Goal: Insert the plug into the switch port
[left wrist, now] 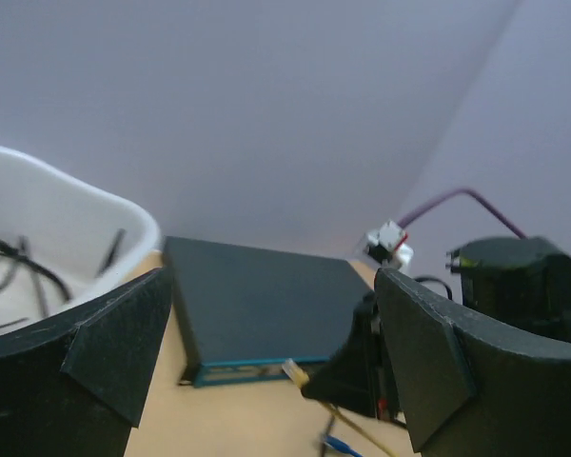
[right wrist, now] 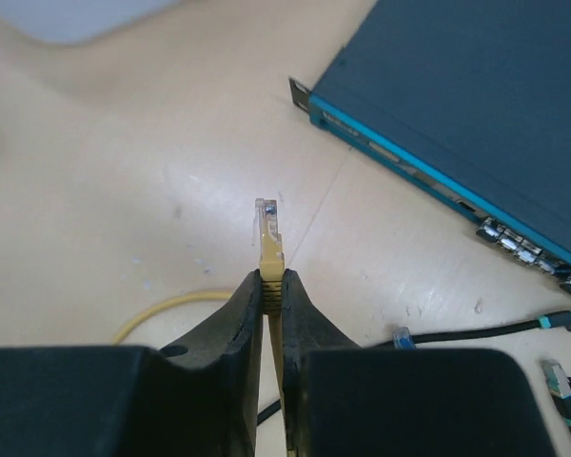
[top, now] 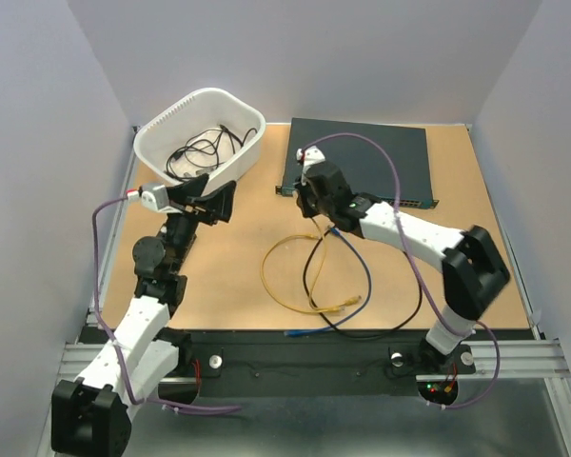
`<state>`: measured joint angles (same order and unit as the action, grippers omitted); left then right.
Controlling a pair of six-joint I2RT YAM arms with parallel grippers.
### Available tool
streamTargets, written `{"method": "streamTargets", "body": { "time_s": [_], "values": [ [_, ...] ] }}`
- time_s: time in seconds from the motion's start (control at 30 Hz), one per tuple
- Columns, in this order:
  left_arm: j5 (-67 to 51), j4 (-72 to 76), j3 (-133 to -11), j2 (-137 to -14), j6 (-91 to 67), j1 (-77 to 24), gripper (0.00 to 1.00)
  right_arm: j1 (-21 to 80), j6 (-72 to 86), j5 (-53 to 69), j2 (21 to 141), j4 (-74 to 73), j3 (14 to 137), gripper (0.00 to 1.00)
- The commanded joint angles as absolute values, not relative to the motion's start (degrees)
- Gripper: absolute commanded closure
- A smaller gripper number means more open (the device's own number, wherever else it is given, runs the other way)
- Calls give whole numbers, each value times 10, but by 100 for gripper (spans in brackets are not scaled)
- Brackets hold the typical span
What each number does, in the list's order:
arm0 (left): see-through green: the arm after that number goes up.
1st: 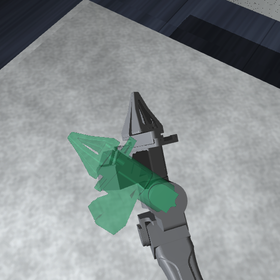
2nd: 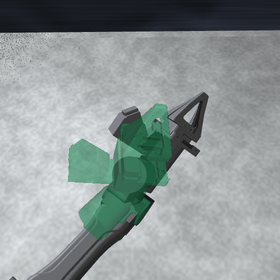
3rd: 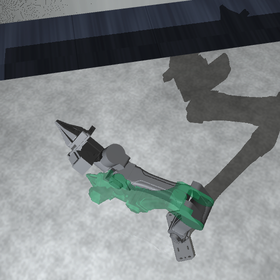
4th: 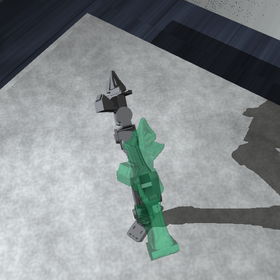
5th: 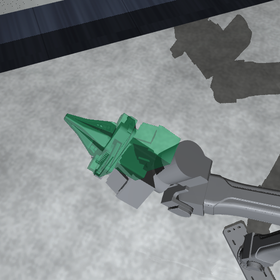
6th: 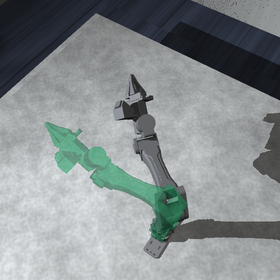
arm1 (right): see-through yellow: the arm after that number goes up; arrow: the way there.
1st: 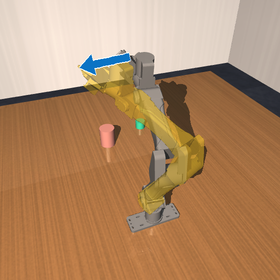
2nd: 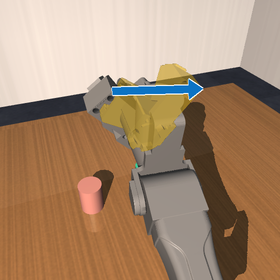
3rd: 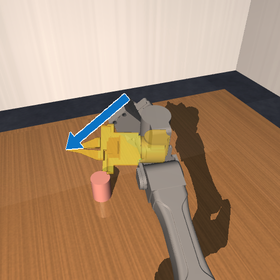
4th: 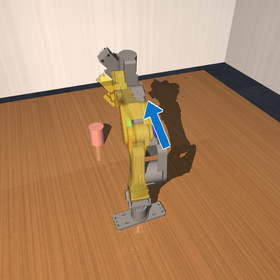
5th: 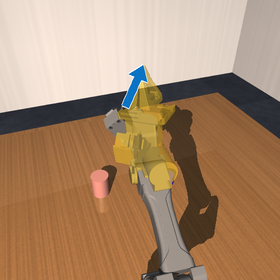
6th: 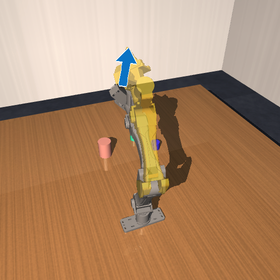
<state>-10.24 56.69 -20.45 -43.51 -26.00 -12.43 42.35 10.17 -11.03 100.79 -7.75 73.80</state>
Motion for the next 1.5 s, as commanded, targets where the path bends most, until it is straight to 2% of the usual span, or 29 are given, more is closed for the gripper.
{"method": "streamTargets", "body": {
  "time_s": [0.0, 0.17, 0.37, 0.53, 0.73, 1.0, 1.23, 1.47],
  "values": [
    [-211, 486, -298, -431, -315, -174, 1, 424, 118, -87, 878, -48, 695, 100],
    [-228, 408, -358, -437, -311, -275, 1, 423, 129, 87, 765, -4, 639, 100],
    [-196, 332, -379, -414, -286, -323, 1, 423, 189, 198, 662, 68, 588, 100],
    [-176, 329, -346, -397, -283, -352, 1, 424, 241, 283, 627, 147, 543, 100],
    [-188, 329, -324, -388, -272, -375, 5, 423, 299, 365, 641, 254, 501, 100],
    [-184, 324, -314, -395, -265, -380, 10, 423, 323, 385, 654, 294, 497, 100],
    [-187, 336, -311, -401, -270, -382, 26, 423, 329, 385, 664, 305, 490, 99],
    [-204, 354, -313, -396, -276, -385, 31, 423, 329, 386, 667, 310, 487, 99]
  ]
}}
